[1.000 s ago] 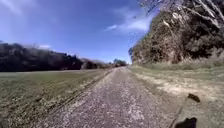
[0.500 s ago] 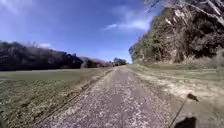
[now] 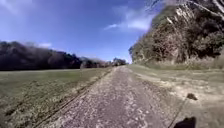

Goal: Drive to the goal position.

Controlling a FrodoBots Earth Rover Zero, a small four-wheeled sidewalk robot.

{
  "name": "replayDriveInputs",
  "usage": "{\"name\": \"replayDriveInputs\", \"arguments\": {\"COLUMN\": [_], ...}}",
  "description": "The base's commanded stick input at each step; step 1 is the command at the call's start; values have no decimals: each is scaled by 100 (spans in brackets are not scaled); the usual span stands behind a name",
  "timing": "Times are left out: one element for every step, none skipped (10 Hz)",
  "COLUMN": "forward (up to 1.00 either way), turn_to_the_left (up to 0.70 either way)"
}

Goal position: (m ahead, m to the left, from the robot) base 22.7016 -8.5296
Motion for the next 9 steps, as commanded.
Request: {"name": "replayDriveInputs", "arguments": {"forward": [50,50,50,50,50,50,50,50,50], "turn_to_the_left": [0,0,0,0,0,0,0,0,0]}}
